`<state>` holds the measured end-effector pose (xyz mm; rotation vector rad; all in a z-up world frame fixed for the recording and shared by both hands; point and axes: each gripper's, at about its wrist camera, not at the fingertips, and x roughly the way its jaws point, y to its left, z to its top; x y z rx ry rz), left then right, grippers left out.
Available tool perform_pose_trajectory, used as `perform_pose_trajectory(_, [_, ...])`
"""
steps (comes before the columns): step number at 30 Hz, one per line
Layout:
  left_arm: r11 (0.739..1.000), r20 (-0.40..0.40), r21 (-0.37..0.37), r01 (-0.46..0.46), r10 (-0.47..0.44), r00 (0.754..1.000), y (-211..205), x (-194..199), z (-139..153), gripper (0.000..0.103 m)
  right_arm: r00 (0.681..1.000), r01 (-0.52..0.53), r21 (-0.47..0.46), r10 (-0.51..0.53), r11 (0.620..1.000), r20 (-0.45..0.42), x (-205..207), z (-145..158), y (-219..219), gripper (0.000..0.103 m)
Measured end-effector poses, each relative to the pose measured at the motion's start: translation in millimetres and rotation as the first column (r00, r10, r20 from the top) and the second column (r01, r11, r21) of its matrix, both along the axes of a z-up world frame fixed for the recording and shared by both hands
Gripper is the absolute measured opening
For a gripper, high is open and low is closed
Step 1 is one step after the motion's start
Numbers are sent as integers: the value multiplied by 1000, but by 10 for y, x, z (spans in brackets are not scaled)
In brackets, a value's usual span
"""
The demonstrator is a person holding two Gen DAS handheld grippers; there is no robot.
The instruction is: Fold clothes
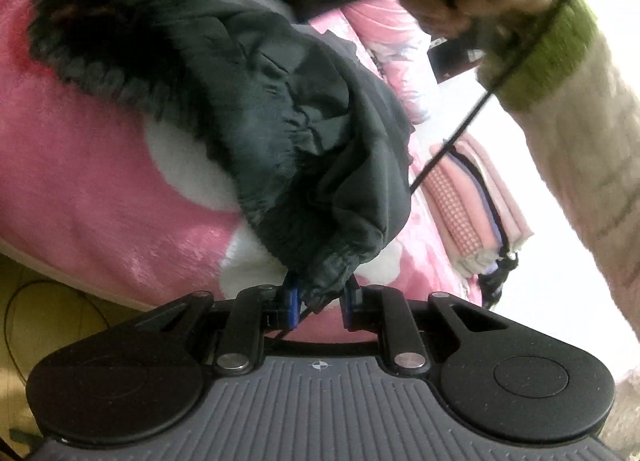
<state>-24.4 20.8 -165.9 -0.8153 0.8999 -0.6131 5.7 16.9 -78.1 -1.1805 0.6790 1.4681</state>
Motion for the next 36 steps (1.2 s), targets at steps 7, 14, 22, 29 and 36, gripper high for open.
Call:
perform_pose_trajectory(7, [1000, -17, -4, 0, 0, 1000, 0, 73, -11, 16, 972, 162, -30, -165, 986, -168, 120, -125, -55, 63])
perform_pose_trajectory(14, [998, 31, 50, -23, 22, 999, -63, 21, 151, 15, 926, 347, 154, -312, 925, -212, 60, 217, -517, 7])
perform_pose_trajectory(22, [950, 309, 245, -192, 111, 945, 50, 60, 818, 12, 742, 621, 606, -621, 497, -252, 92, 1300, -1541, 7])
perform_pose_trajectory(29, [900, 466, 364, -239, 46, 884, 346, -62, 1120, 16, 403, 715, 695, -765, -80, -503, -90, 1568, -2796, 7])
perform_pose_trajectory(36, [946, 334, 315, -73, -38, 942, 98, -184, 718, 54, 68, 726, 477, -639, -495, -766, -428, 495, -3751, 7])
